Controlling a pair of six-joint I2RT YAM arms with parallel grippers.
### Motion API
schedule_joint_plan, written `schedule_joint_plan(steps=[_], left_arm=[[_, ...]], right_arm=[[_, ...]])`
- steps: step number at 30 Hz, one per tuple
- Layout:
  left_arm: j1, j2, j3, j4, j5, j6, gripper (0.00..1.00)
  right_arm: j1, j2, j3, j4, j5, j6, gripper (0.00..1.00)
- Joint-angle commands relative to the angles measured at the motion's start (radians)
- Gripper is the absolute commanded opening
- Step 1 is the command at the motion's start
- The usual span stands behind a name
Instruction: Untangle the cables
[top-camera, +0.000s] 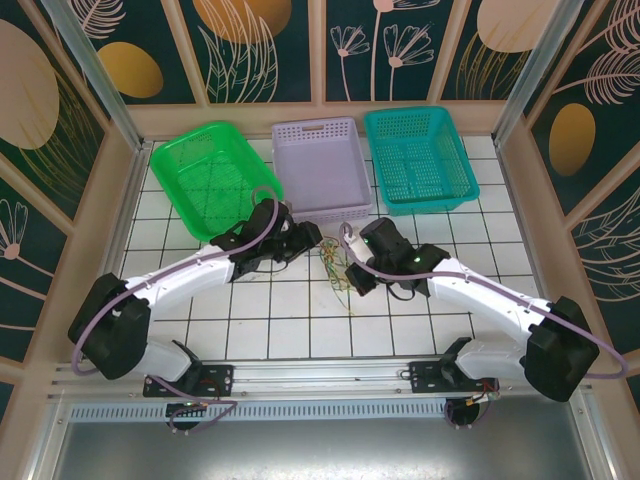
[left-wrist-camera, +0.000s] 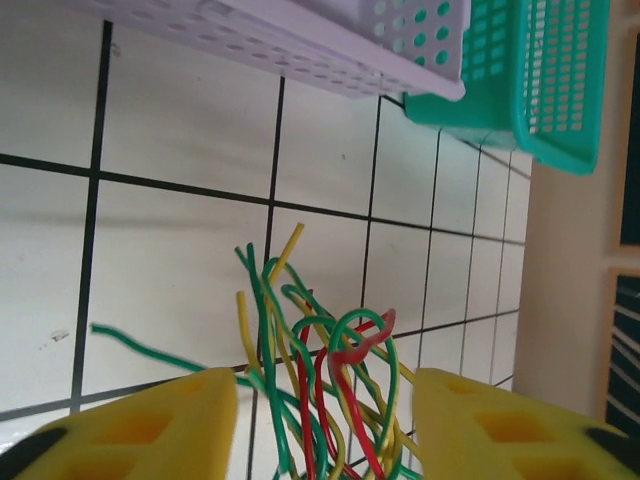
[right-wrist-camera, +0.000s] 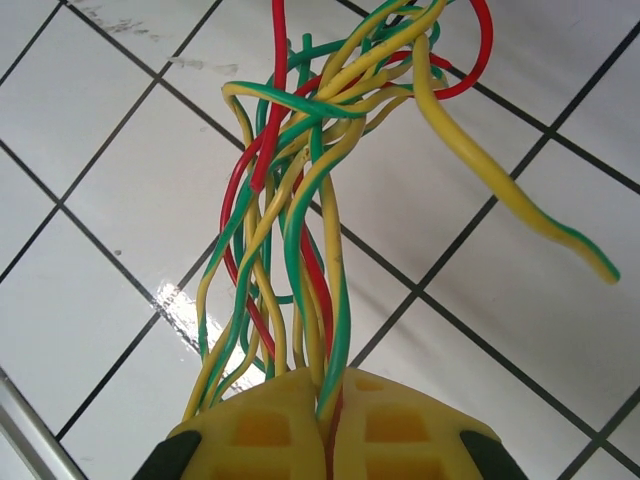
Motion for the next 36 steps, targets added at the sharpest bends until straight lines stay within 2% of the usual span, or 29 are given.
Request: schedule_joint_plan(steps=[1, 6, 13, 23, 30, 36], left_arm=[[0.002, 0.011, 0.003, 0.069, 0.043, 0.049, 0.46], [0.002, 0.014, 0.012, 0.096, 0.062, 0.068, 0.30], [0.000, -0.001, -0.016, 0.059, 0.080, 0.097, 0.28], [0.000, -0.003, -0.032, 0.048, 0.057, 0.107, 0.00], [0.040, -0.096, 0.011, -0.146, -0.156, 0.123, 0.00], [0.154, -0.165, 0.058, -0.290, -0.186, 0.191, 0.00]], right_arm=[[0.007, -0.008, 0.037, -0.005, -0.057, -0.024, 0.00], [0.007, 0.010, 0.044, -0.015, -0.068, -0.015, 0.00], [0.001, 0.022, 0.063, -0.015, -0.082, -0.005, 0.00], [-0.009, 0.023, 0.085, -0.025, -0.105, 0.000, 0.00], [-0.018, 0.019, 0.076, -0.074, -0.067, 0.022, 0.00], [-0.018, 0.006, 0.062, -0.108, -0.035, 0.028, 0.00]])
